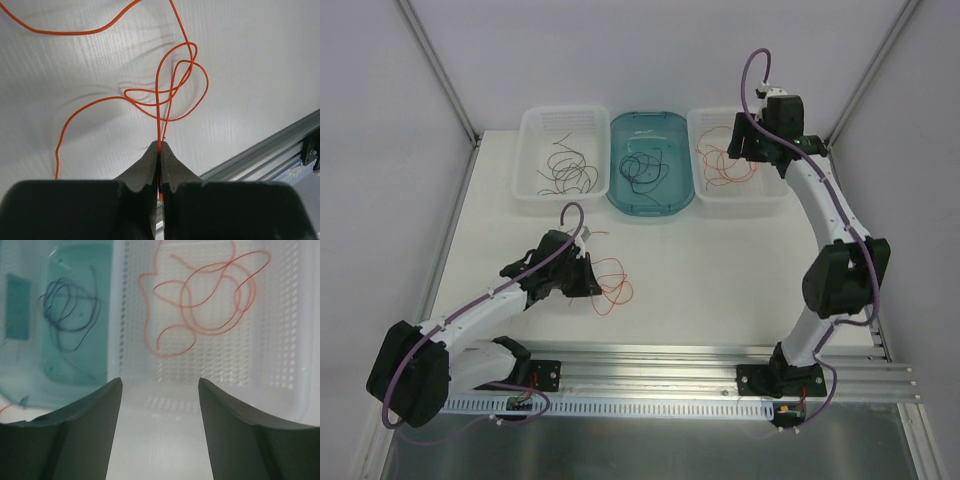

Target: Untangle the cables

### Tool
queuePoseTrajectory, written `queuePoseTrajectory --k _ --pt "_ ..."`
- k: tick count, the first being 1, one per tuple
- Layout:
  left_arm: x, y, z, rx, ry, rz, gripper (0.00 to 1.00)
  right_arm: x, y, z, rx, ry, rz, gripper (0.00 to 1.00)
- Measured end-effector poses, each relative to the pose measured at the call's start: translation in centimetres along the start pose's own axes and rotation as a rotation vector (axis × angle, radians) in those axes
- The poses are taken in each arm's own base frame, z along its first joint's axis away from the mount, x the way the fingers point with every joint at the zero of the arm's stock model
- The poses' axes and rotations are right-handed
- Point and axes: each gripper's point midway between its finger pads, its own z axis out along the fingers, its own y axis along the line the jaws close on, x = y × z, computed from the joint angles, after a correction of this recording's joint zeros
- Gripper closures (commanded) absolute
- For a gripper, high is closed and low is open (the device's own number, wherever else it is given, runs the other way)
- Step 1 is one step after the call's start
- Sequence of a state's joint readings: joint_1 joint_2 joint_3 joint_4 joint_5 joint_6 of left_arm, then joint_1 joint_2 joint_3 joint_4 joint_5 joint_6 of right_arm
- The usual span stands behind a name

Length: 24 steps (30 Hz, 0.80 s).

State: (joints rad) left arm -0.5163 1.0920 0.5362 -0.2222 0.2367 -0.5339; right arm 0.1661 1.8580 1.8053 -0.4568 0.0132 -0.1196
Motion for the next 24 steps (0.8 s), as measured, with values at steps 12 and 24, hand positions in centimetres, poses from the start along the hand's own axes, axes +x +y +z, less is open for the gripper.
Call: queuePoseTrajectory --k 12,24 --pt "-1.1 -2.8 -2.3 0.131 -0.075 0.049 1.0 15.5 16.5 -11.8 -0.586 0.232 0.013 0.32" --pt "-1.2 -4.4 -3.6 0.212 -0.091 0.072 1.0 25.6 26.4 -10.9 -0.76 0.434 0.066 0.32"
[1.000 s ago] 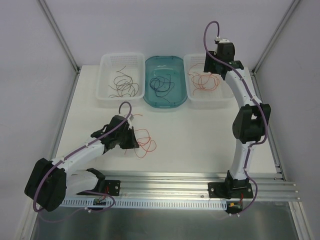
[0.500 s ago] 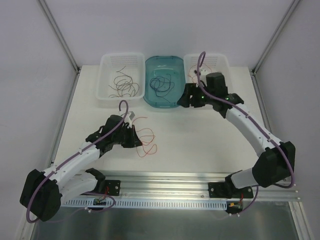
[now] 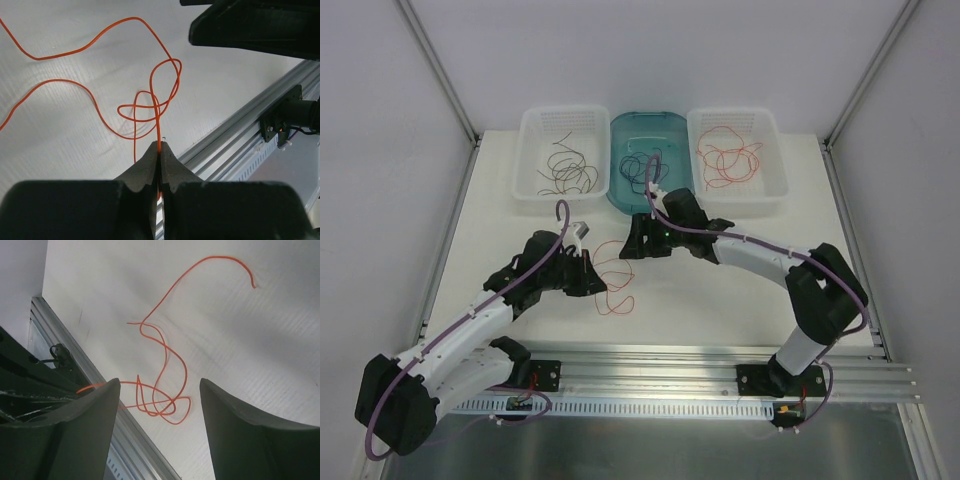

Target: Untangle the cables

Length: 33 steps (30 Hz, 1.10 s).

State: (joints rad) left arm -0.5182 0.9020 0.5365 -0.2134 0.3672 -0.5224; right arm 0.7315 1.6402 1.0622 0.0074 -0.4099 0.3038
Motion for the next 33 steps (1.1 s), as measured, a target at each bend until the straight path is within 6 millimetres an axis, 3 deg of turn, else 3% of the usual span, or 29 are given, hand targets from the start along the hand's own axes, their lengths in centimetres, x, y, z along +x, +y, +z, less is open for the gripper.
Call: queuePoseTrajectory --k 6,9,12,13,15,19,22,28,33 --pt "-0.1 -0.3 -0.2 0.015 -0.006 0.005 1.0 0.7 -1.0 3.0 0.007 0.03 0.03 0.34" --pt "-0.1 -0.6 -0.4 0.028 -0.011 0.01 1.0 1.5 -1.5 4.1 0.013 0.057 0.039 0.41" --pt "-0.2 -0.8 -0.5 0.032 -0.017 0.013 1.0 2.6 -1.6 4.9 0.009 0.091 0.045 0.64" --pt "-0.2 -0.8 -0.6 0.033 -0.018 0.013 1.0 2.8 -1.5 5.1 0.007 0.099 0.046 0.84" --pt "-0.3 -0.8 -0.6 0.034 -0.02 0.014 1.0 3.0 -1.3 5.2 0.0 0.106 0.045 0.99" --pt "-0.4 -0.4 -1.2 0.004 -0.043 0.024 1.0 2.6 -1.6 4.4 0.036 0.089 0.04 0.99" --pt "-1.2 0.4 -2.5 -0.067 -0.096 0.035 1.0 1.6 -1.4 1.1 0.09 0.04 0.016 0.99" --pt "-4.7 1.3 -6.6 -0.222 -0.273 0.069 1.0 -4.9 -0.3 -11.3 0.224 -0.266 -0.063 0.99" --pt "-6.5 1.6 -8.7 -0.304 -0.34 0.082 1.0 -7.3 -2.9 -19.5 0.384 -0.441 -0.039 0.99"
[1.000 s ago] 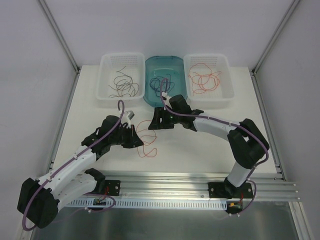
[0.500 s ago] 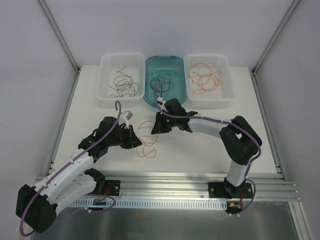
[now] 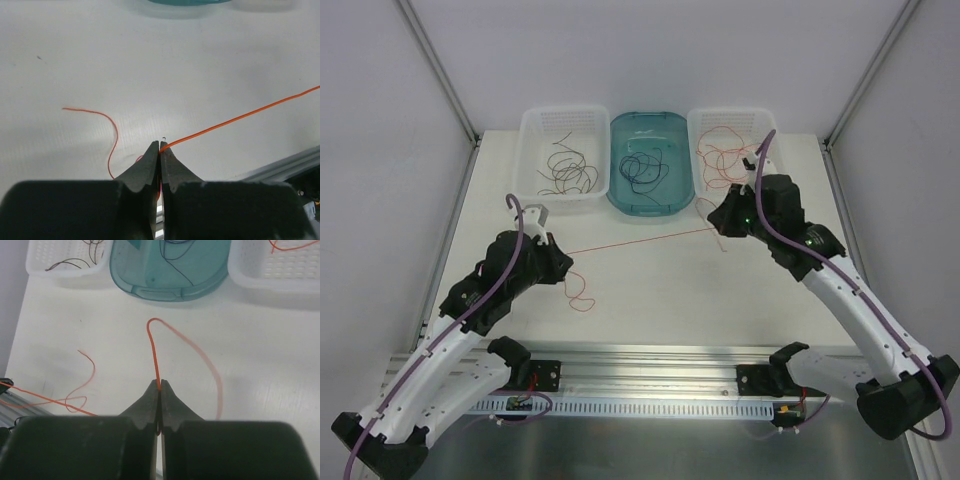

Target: Untangle the cables

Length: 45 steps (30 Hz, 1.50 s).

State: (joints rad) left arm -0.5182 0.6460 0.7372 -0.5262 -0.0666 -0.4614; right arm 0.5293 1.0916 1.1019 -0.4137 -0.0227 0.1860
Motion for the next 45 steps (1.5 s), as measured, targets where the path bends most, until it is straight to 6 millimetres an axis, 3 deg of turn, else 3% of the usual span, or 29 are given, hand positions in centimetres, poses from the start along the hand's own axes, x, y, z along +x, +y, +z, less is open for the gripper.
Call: queuePoseTrajectory --k 5,11,15,18,20,23,26,29,35,40,45 --pt "-1.7 -1.7 -0.4 0.043 -0.026 0.016 1.0 -0.7 -2.3 -2.6 0.059 0.009 0.016 0.99" --pt "-2.9 -3.7 -0.4 0.111 -0.01 0.022 1.0 -4.2 -3.5 -5.3 0.073 -0.046 0.038 0.99" --pt "-3.2 -4.4 0.2 0.113 0.039 0.037 1.0 -4.6 -3.5 -5.7 0.051 -0.034 0.025 0.84" --pt "-2.8 -4.6 0.9 0.117 0.094 0.042 1.0 -2.8 -3.8 -4.3 0.026 0.014 0.025 0.82" --pt "-2.5 -5.3 1.6 0.14 0.137 0.041 1.0 0.3 -3.9 -3.0 0.008 0.094 0.026 0.8" --pt "-2.0 -6.3 2.6 0.172 0.193 0.041 1.0 4.6 -3.3 -1.7 -0.027 0.217 0.009 0.55" --pt "-1.5 -7.2 3.4 0.198 0.23 0.049 1.0 7.0 -2.0 -1.4 -0.071 0.283 -0.046 0.38" --pt "-1.6 -8.2 3.8 0.223 0.242 0.06 1.0 8.0 -0.8 -1.7 -0.115 0.303 -0.104 0.25" --pt "-1.6 -10.4 4.2 0.277 0.259 0.085 1.0 8.0 1.8 -3.8 -0.265 0.213 -0.241 0.03" --pt "-1.7 -12.5 4.0 0.32 0.269 0.092 1.0 7.9 5.7 -4.0 -0.452 0.111 -0.312 0.0" --pt "-3.1 -13.9 3.6 0.351 0.232 0.061 1.0 10.4 8.4 -1.7 -0.547 0.142 -0.361 0.0"
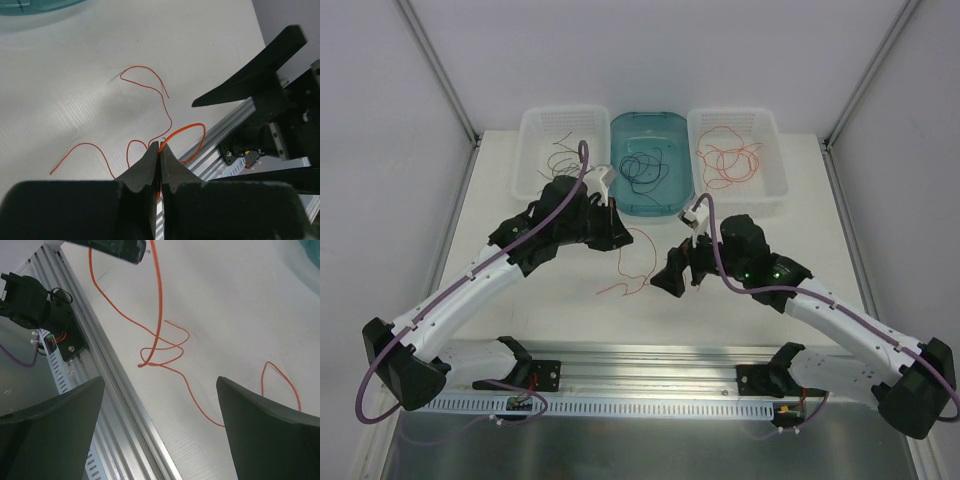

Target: Untangle the cables

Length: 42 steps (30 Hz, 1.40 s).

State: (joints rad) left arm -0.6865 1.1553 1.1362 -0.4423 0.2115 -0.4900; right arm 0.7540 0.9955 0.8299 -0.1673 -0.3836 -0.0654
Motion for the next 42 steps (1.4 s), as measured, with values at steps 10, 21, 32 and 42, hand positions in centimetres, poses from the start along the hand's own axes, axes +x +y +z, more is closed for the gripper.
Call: queuePoseTrajectory --k 10,21,32,42 --pt "-2.6 -1.8 -0.2 0.051 -0.095 -0.087 1.0 1.5 1.4 4.0 -0.038 -0.027 -0.059 0.04" --pt "-4.2 -3.2 -1.7 0.099 -0.17 -0.128 1.0 2.8 -0.6 6.9 0.067 -0.007 -0.063 0.2" --pt "-3.8 -2.5 -1.3 0.071 -0.182 -0.135 0.97 3.2 -1.9 6.5 0.151 0.003 -0.07 0.99" --pt "-0.1 2.2 0.6 -0.07 -0.134 -0.099 0.03 -1.3 -3.7 0.7 0.337 -0.021 -0.109 0.99"
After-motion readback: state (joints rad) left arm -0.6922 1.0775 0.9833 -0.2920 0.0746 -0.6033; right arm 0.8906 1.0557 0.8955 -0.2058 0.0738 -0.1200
